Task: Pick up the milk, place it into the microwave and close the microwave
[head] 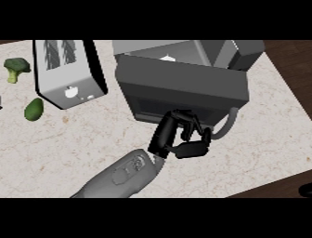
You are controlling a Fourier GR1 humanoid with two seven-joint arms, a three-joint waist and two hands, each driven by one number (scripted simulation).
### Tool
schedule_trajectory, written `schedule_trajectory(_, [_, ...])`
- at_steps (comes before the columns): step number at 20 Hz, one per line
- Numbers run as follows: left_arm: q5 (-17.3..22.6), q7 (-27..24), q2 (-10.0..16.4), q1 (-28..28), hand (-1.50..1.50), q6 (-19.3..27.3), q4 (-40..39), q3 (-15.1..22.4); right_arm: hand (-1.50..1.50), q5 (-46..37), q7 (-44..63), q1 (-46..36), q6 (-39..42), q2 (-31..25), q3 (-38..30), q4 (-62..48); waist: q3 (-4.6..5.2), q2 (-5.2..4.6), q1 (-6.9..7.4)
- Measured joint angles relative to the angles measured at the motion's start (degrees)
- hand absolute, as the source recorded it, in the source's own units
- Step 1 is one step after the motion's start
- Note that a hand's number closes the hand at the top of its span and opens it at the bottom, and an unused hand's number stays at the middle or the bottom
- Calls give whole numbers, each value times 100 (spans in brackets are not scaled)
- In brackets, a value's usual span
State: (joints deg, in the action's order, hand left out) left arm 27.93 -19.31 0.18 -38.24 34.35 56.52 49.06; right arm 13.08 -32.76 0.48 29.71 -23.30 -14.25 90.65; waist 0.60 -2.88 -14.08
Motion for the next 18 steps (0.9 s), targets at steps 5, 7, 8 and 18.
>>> schedule_trajectory(5, [501,-148,-20,-343,150,35,-253,-255,-150,219,236,-122,140,-199,9,148,-3,-60,-157])
schedule_trajectory(7, [665,-170,-20,-502,150,46,-385,-340,-150,309,317,-198,193,-284,-6,170,-7,-90,-206])
schedule_trajectory(8, [744,-180,-19,-577,150,53,-459,-390,-150,349,355,-228,216,-322,-12,194,-8,-100,-238])
schedule_trajectory(18, [1409,-556,-22,-945,150,-56,-819,-619,-150,712,643,-474,378,-622,-147,187,-22,-178,-357])
